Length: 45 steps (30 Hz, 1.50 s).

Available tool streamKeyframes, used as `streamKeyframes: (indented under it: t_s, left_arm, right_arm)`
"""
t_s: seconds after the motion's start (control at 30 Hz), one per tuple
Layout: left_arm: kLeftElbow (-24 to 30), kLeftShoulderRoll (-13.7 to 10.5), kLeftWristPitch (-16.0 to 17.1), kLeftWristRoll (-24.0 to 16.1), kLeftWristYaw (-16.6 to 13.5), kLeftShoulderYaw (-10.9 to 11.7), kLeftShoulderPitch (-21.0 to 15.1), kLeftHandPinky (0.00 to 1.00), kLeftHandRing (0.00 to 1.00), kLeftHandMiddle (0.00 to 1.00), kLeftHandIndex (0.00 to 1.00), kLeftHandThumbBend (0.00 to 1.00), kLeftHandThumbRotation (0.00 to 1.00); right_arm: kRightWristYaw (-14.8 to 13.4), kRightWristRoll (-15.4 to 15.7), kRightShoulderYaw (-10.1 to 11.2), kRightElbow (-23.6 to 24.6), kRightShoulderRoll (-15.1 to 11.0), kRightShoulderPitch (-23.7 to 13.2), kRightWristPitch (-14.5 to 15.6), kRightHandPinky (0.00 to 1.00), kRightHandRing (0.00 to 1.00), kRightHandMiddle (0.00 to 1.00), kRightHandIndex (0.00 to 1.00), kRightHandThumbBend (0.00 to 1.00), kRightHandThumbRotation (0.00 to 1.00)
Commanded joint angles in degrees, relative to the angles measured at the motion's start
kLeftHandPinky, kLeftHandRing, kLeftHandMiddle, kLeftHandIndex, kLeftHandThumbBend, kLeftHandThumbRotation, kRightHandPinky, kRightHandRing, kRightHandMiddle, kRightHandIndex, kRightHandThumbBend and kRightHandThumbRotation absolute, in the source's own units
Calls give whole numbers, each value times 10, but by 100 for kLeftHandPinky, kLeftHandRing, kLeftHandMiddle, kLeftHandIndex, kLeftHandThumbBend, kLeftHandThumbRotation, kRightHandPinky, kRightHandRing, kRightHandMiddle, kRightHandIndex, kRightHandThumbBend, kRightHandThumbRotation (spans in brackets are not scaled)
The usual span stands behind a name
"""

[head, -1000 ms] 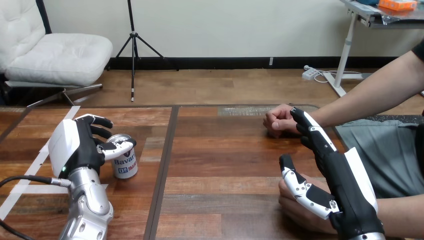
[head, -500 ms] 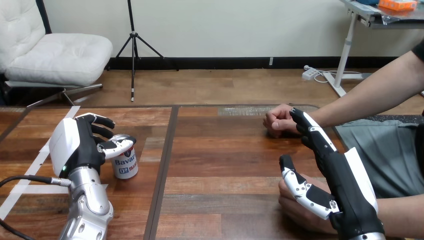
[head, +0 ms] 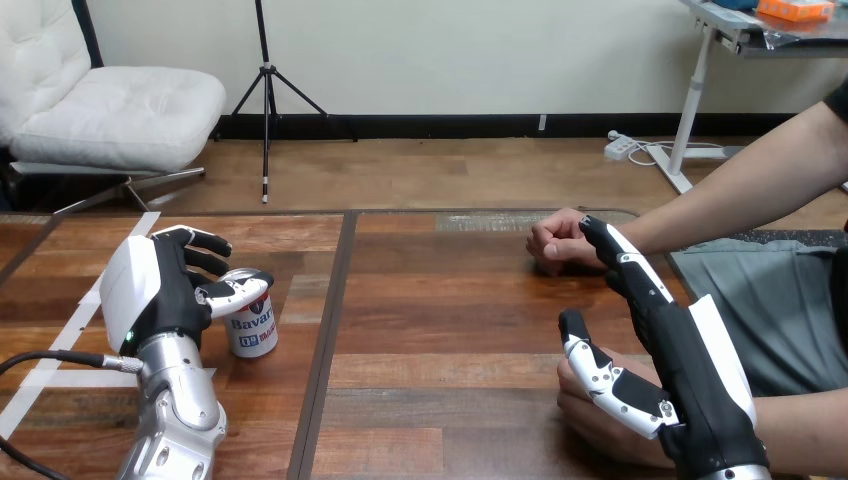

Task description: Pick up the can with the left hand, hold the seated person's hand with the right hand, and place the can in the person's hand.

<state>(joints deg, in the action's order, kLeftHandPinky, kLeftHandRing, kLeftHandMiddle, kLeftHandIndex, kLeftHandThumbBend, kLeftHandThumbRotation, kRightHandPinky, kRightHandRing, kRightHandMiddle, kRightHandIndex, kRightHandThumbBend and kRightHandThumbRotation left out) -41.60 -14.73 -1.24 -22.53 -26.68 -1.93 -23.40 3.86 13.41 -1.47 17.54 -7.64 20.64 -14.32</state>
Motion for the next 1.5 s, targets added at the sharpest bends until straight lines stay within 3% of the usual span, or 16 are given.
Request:
streamKeyframes:
  t_s: [0.0,0.63,1.47]
  left_arm:
    - [9,-8,6,-9,6,-13,-29,44,51,55,55,74,0]
    - [34,-16,-55,-47,32,-38,-26,57,68,73,74,86,3]
    - [65,-18,-98,-63,55,-51,-20,58,70,75,77,93,25]
  right_arm:
    - [-3,-3,2,29,-4,-17,-7,97,97,96,93,14,8]
    - [-1,-3,0,33,-5,-14,-8,96,97,96,93,13,7]
    - [2,-7,-3,35,-3,-8,0,97,98,97,94,15,11]
